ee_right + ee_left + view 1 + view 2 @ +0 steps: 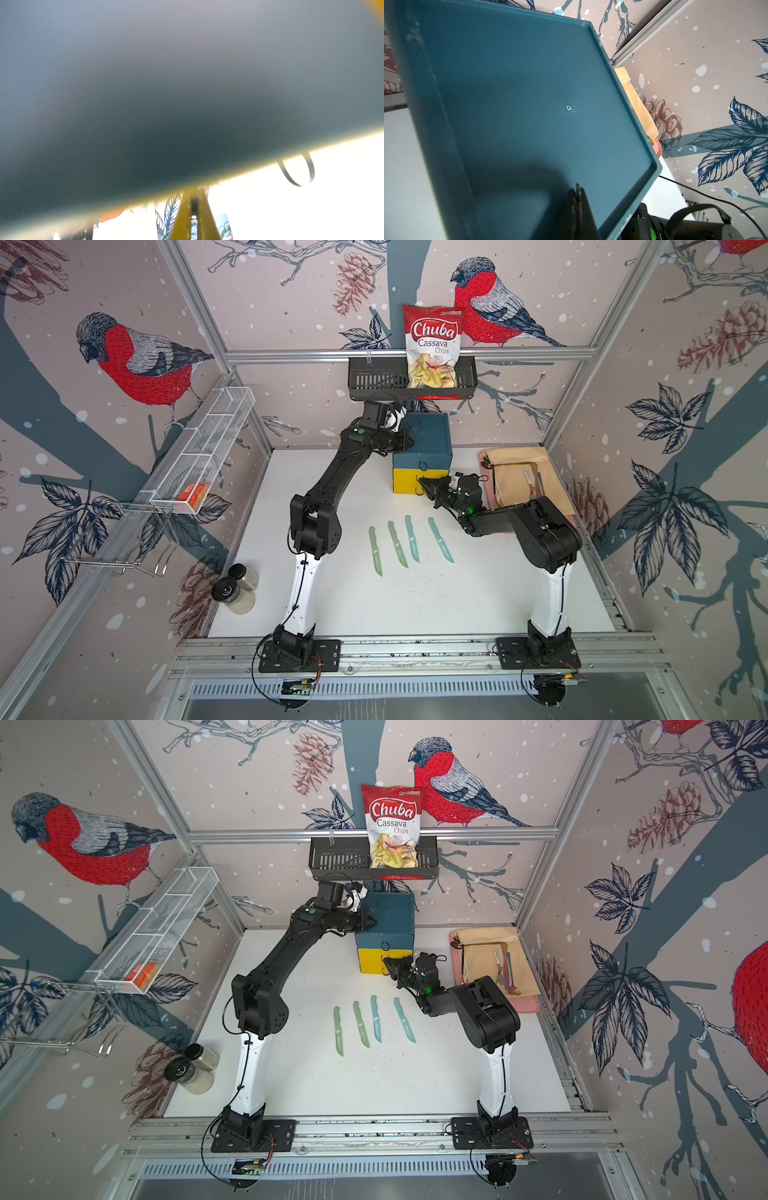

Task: Place the fruit knives into the drawer by color
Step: Open the drawer in the storage box.

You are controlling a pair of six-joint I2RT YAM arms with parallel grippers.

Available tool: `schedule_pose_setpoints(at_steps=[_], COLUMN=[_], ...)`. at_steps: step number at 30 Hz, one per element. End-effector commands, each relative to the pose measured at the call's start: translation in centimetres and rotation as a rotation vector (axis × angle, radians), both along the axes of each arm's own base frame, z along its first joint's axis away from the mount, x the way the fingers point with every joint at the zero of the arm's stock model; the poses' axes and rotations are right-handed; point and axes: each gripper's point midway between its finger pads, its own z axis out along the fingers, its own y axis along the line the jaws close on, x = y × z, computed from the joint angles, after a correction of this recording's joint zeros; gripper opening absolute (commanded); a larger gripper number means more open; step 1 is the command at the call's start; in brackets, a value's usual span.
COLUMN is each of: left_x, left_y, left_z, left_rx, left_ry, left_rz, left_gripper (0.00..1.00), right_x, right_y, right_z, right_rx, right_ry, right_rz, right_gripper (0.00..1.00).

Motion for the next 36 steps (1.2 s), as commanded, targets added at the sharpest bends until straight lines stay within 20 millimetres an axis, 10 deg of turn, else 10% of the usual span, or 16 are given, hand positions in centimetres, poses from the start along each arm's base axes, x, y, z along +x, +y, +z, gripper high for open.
schedule_pose_setpoints(at_steps=[1,18,22,25,29,36], left_x=[-1.0,-1.1,-1.2,-1.3,-1.4,-2.6], left_y=[1.1,1.4,1.4,1.3,1.6,1.7], left_z=[-2.8,-1.8,-1.6,-1.5,-1.1,1.6], left_rx=[0.065,0.049,0.045,0.039,0.031,0.006], left_ry=[0.103,0.09,0.09,0.091,0.095,0.063], left_rz=[0.018,0.011,0.008,0.006,0.012,-0.001], left_gripper=[0.0,0.01,0.01,0.03,0.26,0.53], right_x=[-1.2,-8.7,-9.2,-9.1,-9.1,-10.5], right_y=[0.3,0.7,0.5,0.3,0.4,0.4], right_z=[1.4,0.4,0.4,1.0,2.0,3.5], right_rx=[0.023,0.0,-0.022,-0.024,-0.039,-0.087], right_ry=[-0.036,0.016,0.012,-0.006,-0.021,-0.047], right_rz=[0.033,0.094,0.089,0.086,0.093,0.146], right_gripper=[0.0,0.0,0.09,0.35,0.55,0.55])
